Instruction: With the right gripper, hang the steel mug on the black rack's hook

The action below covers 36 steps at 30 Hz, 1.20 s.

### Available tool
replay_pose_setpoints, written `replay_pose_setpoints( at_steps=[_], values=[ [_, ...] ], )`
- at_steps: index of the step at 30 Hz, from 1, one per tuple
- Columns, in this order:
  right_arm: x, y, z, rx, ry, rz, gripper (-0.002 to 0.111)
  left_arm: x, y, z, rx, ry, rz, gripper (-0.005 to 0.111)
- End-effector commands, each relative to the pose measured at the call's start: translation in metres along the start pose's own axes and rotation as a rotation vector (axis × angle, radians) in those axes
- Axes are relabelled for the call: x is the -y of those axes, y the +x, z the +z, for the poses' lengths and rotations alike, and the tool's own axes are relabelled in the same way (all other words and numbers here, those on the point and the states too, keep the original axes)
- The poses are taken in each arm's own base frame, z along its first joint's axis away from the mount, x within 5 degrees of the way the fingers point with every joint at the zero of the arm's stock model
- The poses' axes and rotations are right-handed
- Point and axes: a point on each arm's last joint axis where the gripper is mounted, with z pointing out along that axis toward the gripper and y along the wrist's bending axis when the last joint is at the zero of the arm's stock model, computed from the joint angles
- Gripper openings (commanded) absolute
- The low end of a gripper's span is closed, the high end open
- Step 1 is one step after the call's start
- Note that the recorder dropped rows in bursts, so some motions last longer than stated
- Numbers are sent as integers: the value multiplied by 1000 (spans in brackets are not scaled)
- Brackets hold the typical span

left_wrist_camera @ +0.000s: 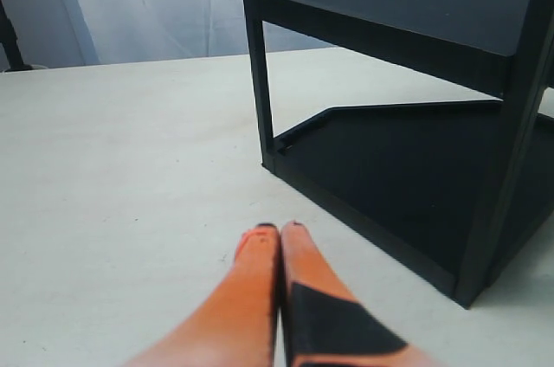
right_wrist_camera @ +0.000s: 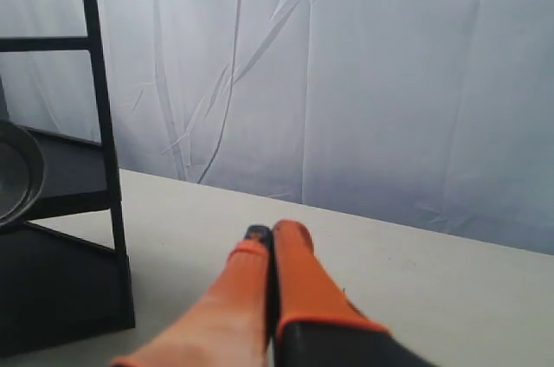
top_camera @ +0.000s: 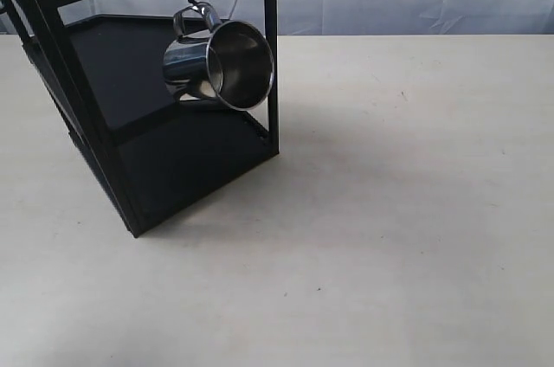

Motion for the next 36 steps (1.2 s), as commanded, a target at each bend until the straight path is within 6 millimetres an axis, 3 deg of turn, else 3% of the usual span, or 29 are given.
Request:
replay_pose_setpoints(
  at_steps=[1, 10, 24, 36],
  values=[
    [4, 20, -10, -54, 54, 39, -1, 0, -1, 0, 6, 2, -2, 0],
    [10, 52, -20, -93, 163, 65, -1, 0, -1, 0, 6, 2, -2, 0],
    [8, 97, -25, -173, 172, 89, -1, 0, -1, 0, 6, 2, -2, 0],
    [7, 105, -26, -246, 167, 96, -1, 0, -1, 0, 6, 2, -2, 0]
  ],
)
